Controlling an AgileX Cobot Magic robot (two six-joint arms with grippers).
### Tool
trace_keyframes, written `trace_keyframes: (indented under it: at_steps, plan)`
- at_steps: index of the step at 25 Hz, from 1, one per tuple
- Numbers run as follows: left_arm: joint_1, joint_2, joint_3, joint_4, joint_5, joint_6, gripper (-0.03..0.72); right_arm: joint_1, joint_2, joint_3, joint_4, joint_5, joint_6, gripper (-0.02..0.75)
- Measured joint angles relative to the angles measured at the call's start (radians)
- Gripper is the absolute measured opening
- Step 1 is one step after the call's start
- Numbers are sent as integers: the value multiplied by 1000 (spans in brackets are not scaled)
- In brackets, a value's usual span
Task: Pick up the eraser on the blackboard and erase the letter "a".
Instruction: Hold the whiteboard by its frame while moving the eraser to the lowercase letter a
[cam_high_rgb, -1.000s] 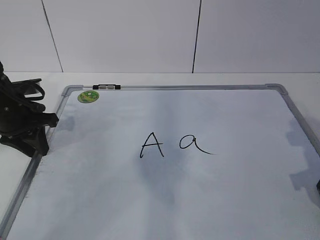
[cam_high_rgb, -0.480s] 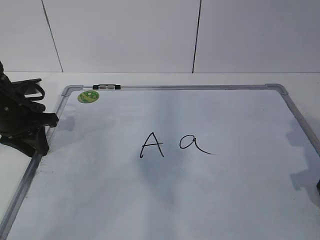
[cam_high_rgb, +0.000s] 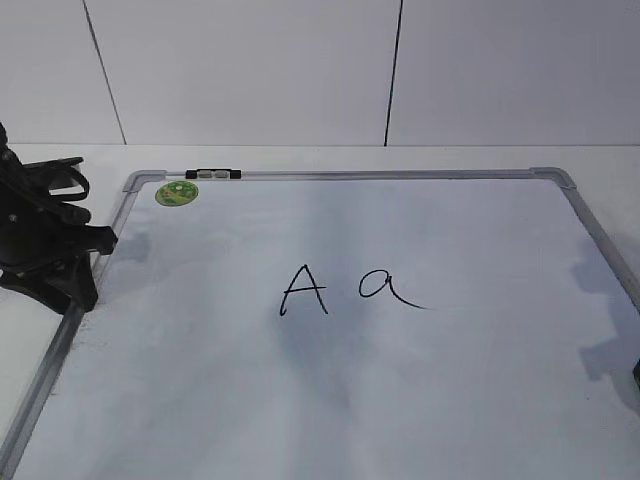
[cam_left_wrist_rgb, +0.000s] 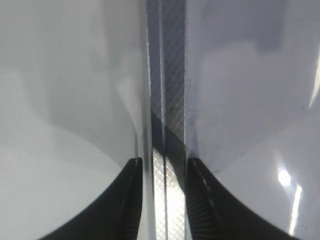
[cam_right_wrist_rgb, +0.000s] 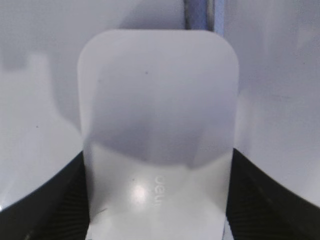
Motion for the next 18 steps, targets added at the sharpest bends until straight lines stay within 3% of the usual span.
trace_keyframes:
  at_steps: [8,14,18]
  plan:
    - [0,0,0,10,0,0,215,0,-13,0,-6,4,0,538]
    - [-2,0,-2,8,2,0,130,0,-25,0,-8,13,0,538]
    - [-2,0,-4,8,4,-5,122,0,-25,-2,-8,18,0,538]
